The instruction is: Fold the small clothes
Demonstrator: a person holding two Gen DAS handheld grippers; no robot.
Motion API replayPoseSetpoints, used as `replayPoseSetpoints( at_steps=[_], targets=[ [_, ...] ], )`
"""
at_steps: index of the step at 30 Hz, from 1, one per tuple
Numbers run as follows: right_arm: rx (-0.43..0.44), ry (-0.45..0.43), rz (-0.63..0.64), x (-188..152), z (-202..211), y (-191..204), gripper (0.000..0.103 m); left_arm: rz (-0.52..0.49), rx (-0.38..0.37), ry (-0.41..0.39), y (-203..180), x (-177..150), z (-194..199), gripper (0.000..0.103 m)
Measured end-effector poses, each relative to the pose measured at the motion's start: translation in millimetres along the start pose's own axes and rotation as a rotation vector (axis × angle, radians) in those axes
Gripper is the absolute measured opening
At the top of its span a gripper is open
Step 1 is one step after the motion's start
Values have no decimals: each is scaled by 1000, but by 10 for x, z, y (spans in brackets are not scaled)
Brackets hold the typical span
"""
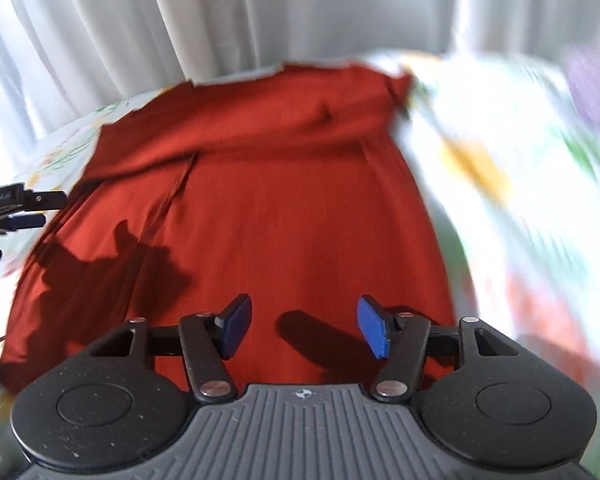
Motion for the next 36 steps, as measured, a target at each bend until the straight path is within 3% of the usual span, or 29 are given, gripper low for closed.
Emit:
replayPoseSetpoints(
  at_steps=[5, 9, 12, 18, 20, 22, 26, 28, 31, 36],
  targets=[
    [-102, -54, -129, -419, 576, -411, 61, 45, 67, 110, 218, -503, 247, 102],
    [8, -59, -195, -488, 551, -393, 61, 75, 63, 169, 285, -693, 301, 82],
    [57, -49, -191, -498, 458, -306, 60, 130, 21, 204, 285, -830, 367, 73],
    [96, 1, -234, -526, 325, -337, 39, 129, 20, 221, 276, -970, 442, 61],
    [97, 13, -236, -529, 309, -346, 33, 134, 29, 223, 307, -978, 455, 52],
    [88, 29, -235, -523, 293, -358, 20, 133, 44, 226, 348, -985, 462, 40],
    [80, 47, -244, -534, 297, -418, 9, 126, 69, 236, 413, -1007, 469, 27],
    [83, 49, -253, -533, 303, -442, 6, 117, 84, 239, 434, -1008, 459, 11],
    [107, 49, -273, -532, 316, -452, 5, 146, 48, 240, 445, -1003, 458, 8],
    [194, 28, -365, -471, 382, -471, 5, 211, -80, 170, 360, -775, 624, 7]
  ],
)
Point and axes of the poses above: each gripper's, at about its wrist camera, not at the fingertips, and z roughly against the way its jaws point, y to its left, x to its top, the point moved 10 cm from there along -z, roughly the way its jaws point, and after that the axes turned 6 degrees about x, right-handed, at the moved point
